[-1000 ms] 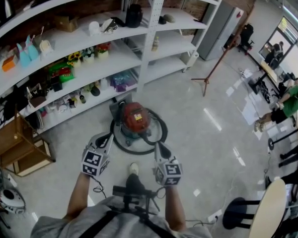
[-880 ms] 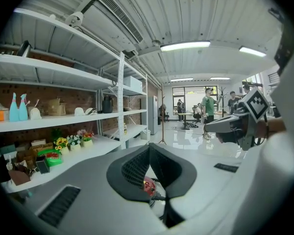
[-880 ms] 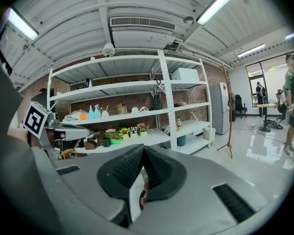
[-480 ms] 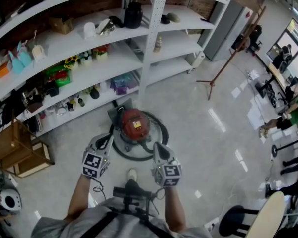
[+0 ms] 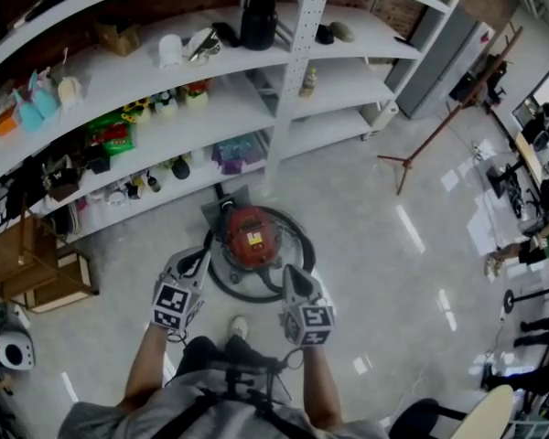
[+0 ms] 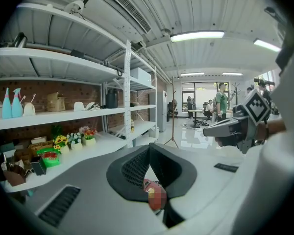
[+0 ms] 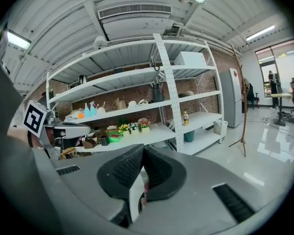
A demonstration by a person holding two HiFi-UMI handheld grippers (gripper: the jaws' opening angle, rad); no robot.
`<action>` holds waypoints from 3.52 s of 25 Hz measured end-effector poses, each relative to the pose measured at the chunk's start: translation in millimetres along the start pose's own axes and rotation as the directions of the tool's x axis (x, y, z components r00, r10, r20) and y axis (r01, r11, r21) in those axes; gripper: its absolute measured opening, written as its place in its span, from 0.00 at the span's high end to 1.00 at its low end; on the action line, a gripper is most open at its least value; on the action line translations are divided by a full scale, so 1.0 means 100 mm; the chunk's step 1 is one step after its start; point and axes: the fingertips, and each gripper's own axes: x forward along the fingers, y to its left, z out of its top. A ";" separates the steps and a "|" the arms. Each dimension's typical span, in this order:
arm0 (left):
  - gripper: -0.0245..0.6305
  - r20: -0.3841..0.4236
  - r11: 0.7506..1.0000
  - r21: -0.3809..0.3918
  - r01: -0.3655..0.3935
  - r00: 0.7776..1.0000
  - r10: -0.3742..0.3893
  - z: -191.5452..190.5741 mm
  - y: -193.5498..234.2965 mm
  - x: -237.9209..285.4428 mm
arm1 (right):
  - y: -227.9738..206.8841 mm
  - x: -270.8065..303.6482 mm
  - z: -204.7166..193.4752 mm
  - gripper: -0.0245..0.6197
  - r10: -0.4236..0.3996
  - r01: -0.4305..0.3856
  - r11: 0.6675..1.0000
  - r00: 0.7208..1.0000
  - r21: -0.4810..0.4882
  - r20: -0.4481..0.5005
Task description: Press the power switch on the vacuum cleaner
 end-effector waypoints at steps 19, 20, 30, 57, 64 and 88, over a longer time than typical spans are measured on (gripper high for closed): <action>0.95 -0.103 1.000 -0.022 0.020 0.994 -0.022 -0.40 0.47 0.63 | -0.20 0.78 -0.23 0.95 -0.009 0.013 0.999 0.996 0.039 -0.086; 0.95 -0.104 0.999 -0.024 0.022 0.994 -0.024 -0.43 0.50 0.68 | -0.21 0.83 -0.26 0.95 -0.009 0.013 0.999 0.996 0.039 -0.092; 0.95 -0.158 0.998 -0.054 0.034 0.987 -0.042 -0.82 0.62 0.97 | -0.24 1.21 -0.54 0.94 0.005 0.000 0.999 0.988 0.033 -0.154; 0.95 -0.278 0.988 -0.151 0.044 0.957 -0.085 -2.11 0.67 1.64 | -0.64 2.08 -1.85 0.95 0.025 -0.007 0.998 0.953 0.060 -0.303; 0.95 -0.297 0.983 -0.178 0.040 0.951 -0.092 -2.38 0.68 1.79 | -0.68 2.34 -2.09 0.95 0.043 -0.022 0.998 0.944 0.066 -0.328; 0.95 -0.323 0.971 -0.238 0.031 0.940 -0.109 -3.02 0.78 2.11 | -0.94 3.04 -3.07 0.95 0.031 -0.010 0.999 0.909 0.053 -0.416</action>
